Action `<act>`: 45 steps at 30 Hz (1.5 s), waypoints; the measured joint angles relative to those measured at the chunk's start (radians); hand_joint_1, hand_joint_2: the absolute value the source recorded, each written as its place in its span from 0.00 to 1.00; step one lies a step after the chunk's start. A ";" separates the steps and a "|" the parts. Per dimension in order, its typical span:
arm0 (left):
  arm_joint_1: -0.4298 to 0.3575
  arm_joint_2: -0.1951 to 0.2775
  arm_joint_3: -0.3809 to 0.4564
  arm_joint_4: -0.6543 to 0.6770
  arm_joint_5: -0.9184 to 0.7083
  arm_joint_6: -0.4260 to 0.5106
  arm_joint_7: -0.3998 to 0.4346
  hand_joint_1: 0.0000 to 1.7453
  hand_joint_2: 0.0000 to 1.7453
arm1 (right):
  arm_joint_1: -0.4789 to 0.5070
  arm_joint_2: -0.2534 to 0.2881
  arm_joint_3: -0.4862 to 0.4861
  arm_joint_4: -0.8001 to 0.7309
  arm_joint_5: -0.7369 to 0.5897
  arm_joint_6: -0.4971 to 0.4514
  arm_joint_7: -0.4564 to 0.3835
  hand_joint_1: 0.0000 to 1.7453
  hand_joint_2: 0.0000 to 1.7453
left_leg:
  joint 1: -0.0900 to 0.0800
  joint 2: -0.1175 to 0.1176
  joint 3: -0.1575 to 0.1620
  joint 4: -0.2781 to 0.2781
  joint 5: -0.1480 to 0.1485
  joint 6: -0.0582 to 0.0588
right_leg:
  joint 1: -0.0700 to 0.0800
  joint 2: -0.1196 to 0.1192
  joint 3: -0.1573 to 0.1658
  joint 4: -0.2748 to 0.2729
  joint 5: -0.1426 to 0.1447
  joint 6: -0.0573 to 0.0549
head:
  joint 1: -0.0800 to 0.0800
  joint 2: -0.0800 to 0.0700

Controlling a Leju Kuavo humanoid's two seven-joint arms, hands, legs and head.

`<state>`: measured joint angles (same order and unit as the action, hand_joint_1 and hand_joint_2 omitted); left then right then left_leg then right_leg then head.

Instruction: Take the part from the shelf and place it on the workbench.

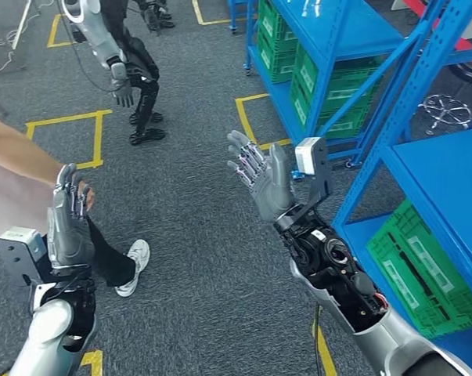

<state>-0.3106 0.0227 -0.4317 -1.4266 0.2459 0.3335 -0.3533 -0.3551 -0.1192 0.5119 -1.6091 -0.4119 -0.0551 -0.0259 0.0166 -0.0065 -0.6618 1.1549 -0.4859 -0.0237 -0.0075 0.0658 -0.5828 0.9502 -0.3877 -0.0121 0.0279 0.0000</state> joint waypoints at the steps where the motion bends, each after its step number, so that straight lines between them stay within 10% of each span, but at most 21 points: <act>1: 0.000 0.003 0.001 0.000 0.000 0.002 0.002 0.00 0.00 | -0.002 0.001 0.001 0.000 0.000 0.000 -0.001 0.00 0.00 | 0.000 -0.017 0.034 -0.078 0.034 0.004 | 0.001 0.010 0.000 0.001 0.000 0.002 | -0.003 0.000; 6: 0.002 0.010 0.002 -0.005 0.001 0.008 0.010 0.00 0.00 | -0.011 0.005 0.011 0.005 0.000 0.005 -0.004 0.00 0.00 | -0.001 -0.029 0.087 -0.200 0.071 0.019 | -0.003 0.050 -0.012 0.003 0.003 0.027 | -0.002 0.000; 10: 0.006 0.013 0.002 -0.013 0.002 0.009 0.013 0.00 0.00 | -0.019 0.006 0.019 0.012 0.000 0.008 -0.007 0.00 0.00 | 0.004 0.007 0.100 -0.212 0.075 0.034 | 0.000 -0.036 -0.080 0.151 -0.081 0.045 | 0.019 0.000; 13: 0.017 0.017 0.002 -0.014 0.000 0.010 0.020 0.00 0.00 | -0.018 0.009 0.026 0.019 0.000 0.008 -0.013 0.00 0.00 | 0.002 0.038 0.101 -0.211 0.071 0.035 | -0.008 -0.057 -0.144 0.293 -0.125 0.051 | 0.030 0.000; 17: 0.020 0.018 0.002 -0.020 -0.006 0.013 0.026 0.00 0.00 | -0.017 0.013 0.027 0.022 0.004 0.008 -0.023 0.00 0.00 | -0.002 0.071 0.112 -0.207 0.059 0.022 | -0.006 -0.116 -0.030 0.076 -0.023 0.048 | 0.047 0.000; 19: 0.021 0.019 0.002 -0.023 -0.010 0.016 0.030 0.00 0.00 | -0.016 0.016 0.026 0.023 0.006 0.009 -0.025 0.00 0.00 | -0.009 0.087 0.113 -0.205 0.055 0.013 | 0.002 -0.142 -0.001 0.018 -0.018 0.036 | 0.047 0.000; 23: 0.021 0.020 0.002 -0.030 -0.015 0.019 0.040 0.00 0.00 | -0.013 0.023 0.024 0.026 0.019 0.015 -0.026 0.00 0.00 | -0.005 0.086 0.103 -0.172 0.024 -0.005 | 0.004 -0.096 0.000 0.009 -0.012 0.008 | 0.032 0.000; 28: 0.029 0.023 0.002 -0.034 -0.016 0.019 0.042 0.00 0.00 | -0.008 0.029 0.023 0.027 0.023 0.023 -0.024 0.00 0.00 | -0.004 0.011 -0.047 0.116 -0.082 -0.004 | 0.005 -0.035 0.000 0.007 -0.008 -0.008 | 0.006 0.000; 32: 0.028 0.025 0.002 -0.036 -0.017 0.018 0.042 0.00 0.00 | -0.008 0.030 0.023 0.027 0.023 0.024 -0.023 0.00 0.00 | -0.007 -0.029 0.039 -0.103 0.048 0.018 | 0.009 0.015 0.002 0.009 -0.007 -0.007 | -0.003 0.000; 36: 0.022 0.025 0.003 -0.041 -0.018 0.011 0.042 0.00 0.00 | -0.008 0.031 0.022 0.027 0.023 0.025 -0.022 0.00 0.00 | -0.011 -0.040 0.083 -0.201 0.074 0.028 | 0.005 0.054 -0.007 0.006 -0.003 0.013 | -0.004 0.000; 39: 0.012 0.020 0.003 -0.041 -0.020 0.005 0.040 0.00 0.00 | -0.006 0.030 0.013 0.026 0.023 0.025 -0.023 0.00 0.00 | -0.004 -0.009 0.095 -0.217 0.080 0.041 | 0.008 0.012 -0.038 0.065 -0.041 0.028 | 0.005 0.000; 42: 0.008 0.014 0.002 -0.040 -0.022 0.003 0.037 0.00 0.00 | 0.001 0.030 0.006 0.026 0.023 0.025 -0.023 0.00 0.00 | -0.006 0.023 0.098 -0.218 0.078 0.046 | 0.001 -0.047 -0.131 0.268 -0.132 0.040 | 0.021 0.000; 45: 0.004 0.005 -0.001 -0.033 -0.025 0.000 0.032 0.00 0.00 | 0.010 0.026 -0.002 0.026 0.019 0.026 -0.021 0.00 0.00 | -0.005 0.056 0.102 -0.217 0.072 0.042 | -0.010 -0.063 -0.123 0.256 -0.099 0.048 | 0.030 0.000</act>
<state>-0.3066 0.0277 -0.4323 -1.4600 0.2207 0.3332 -0.3213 -0.3456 -0.0928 0.5098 -1.5833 -0.3929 -0.0292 -0.0474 0.0112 0.0490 -0.5602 0.9378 -0.4139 0.0180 -0.0171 0.0024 -0.7055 1.2060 -0.4863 0.0361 0.0583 0.0000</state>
